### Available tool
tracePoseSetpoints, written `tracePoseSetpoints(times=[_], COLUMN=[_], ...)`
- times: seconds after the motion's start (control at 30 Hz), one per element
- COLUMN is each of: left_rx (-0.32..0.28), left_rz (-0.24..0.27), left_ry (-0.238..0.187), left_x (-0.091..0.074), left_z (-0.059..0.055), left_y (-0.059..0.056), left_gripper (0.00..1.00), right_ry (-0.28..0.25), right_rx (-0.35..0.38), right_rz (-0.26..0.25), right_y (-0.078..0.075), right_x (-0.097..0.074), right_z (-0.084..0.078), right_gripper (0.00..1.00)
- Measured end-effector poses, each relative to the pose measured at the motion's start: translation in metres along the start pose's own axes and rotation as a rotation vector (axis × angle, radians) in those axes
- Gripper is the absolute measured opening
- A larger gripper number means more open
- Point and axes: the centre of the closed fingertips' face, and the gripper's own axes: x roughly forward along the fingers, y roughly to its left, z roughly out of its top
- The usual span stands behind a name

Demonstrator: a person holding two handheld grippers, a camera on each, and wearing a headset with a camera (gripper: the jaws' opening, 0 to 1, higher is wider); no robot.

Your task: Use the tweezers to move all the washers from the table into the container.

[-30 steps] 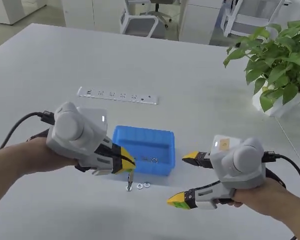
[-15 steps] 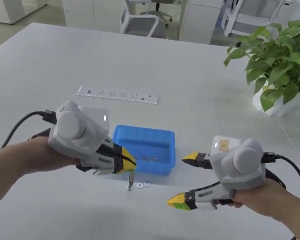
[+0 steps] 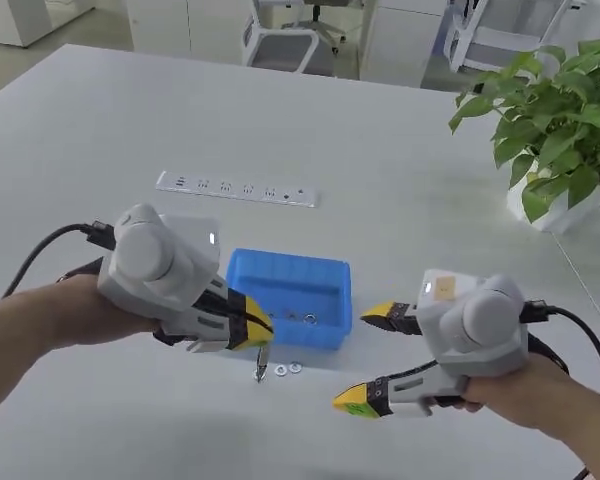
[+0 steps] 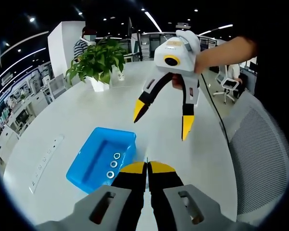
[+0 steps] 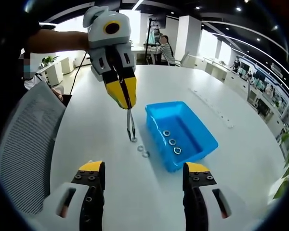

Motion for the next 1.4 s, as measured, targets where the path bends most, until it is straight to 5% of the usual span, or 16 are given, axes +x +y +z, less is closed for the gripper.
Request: tracePoseSetpoints(times=[0.27, 0.6, 1.07, 1.4], left_rx=[0.008, 0.031, 0.033, 0.024], left_rz=[-0.008, -0.052, -0.089, -0.092], left_ry=[0.003, 0.018, 0.03, 0.029], left_x=[-0.002, 0.0, 0.001, 0.001], left_z=[-0.001, 0.001, -0.002, -0.004], left_y=[0.0, -0.002, 0.002, 0.004], left_gripper=[0.05, 0.05, 0.05, 0.05], right_ry=[-0.031, -0.038, -0.019, 0.004], right_rx=[-0.045, -0.133, -0.244, -0.277], right_rz=[0.056, 0.145, 0.265, 0.293], right_y=[0.005, 0.013, 0.027, 0.033], right_x=[0.01, 0.031, 0.065, 0.085], right_z=[0.012, 0.026, 0.036, 0.037], right_gripper=[0.57, 0.35, 0.24, 0.15])
